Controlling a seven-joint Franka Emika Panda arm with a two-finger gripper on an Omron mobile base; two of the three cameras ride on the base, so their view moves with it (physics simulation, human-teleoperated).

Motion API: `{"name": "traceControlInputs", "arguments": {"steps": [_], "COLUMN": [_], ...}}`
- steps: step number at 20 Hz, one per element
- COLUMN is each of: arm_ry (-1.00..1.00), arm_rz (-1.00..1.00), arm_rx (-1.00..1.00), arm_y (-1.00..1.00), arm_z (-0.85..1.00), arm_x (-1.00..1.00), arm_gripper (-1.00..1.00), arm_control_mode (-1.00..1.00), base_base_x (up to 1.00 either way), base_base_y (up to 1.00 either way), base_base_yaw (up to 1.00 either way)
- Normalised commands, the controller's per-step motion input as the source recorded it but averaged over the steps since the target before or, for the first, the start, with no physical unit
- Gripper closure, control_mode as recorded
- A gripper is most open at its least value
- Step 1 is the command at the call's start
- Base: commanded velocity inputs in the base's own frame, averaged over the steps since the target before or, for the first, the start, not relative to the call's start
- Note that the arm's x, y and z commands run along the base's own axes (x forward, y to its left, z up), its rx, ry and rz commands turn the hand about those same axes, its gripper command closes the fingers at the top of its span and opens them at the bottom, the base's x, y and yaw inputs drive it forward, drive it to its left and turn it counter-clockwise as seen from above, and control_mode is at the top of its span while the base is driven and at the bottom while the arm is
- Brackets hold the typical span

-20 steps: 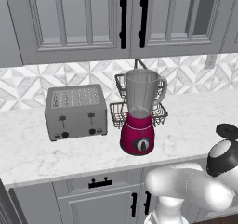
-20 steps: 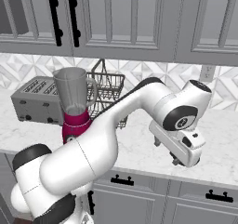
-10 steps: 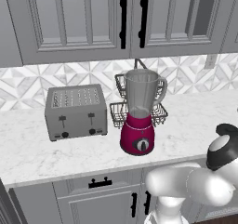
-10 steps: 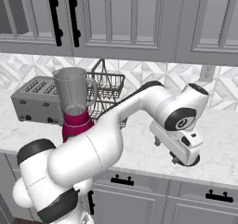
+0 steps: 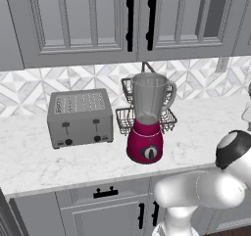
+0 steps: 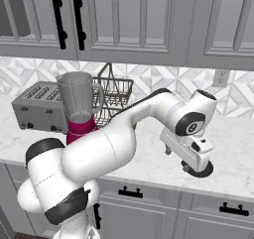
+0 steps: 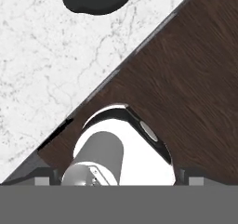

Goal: Close the lid blender by securely placing the lid on top.

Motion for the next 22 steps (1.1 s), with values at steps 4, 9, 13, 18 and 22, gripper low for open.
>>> {"name": "traceControlInputs", "arguments": {"steps": [4, 9, 13, 18, 22], "arm_ry": [0.06, 0.02, 0.0, 0.0, 0.0], "arm_rz": [0.0, 0.0, 0.0, 0.0, 0.0], "arm_rx": [0.0, 0.0, 0.0, 0.0, 0.0], "arm_y": [-0.23, -0.29, -0.14, -0.11, -0.1], "arm_z": [-0.18, -0.17, -0.23, -0.28, -0.21], "arm_x": [0.26, 0.21, 0.31, 0.22, 0.21], "arm_gripper": [-1.0, -1.0, -1.0, -1.0, -1.0], "arm_control_mode": [-1.0, -1.0, -1.0, -1.0, -1.0], "base_base_x": [0.0, 0.0, 0.0, 0.0, 0.0], "base_base_y": [0.0, 0.0, 0.0, 0.0, 0.0], "base_base_yaw": [0.0, 0.0, 0.0, 0.0, 0.0]}}
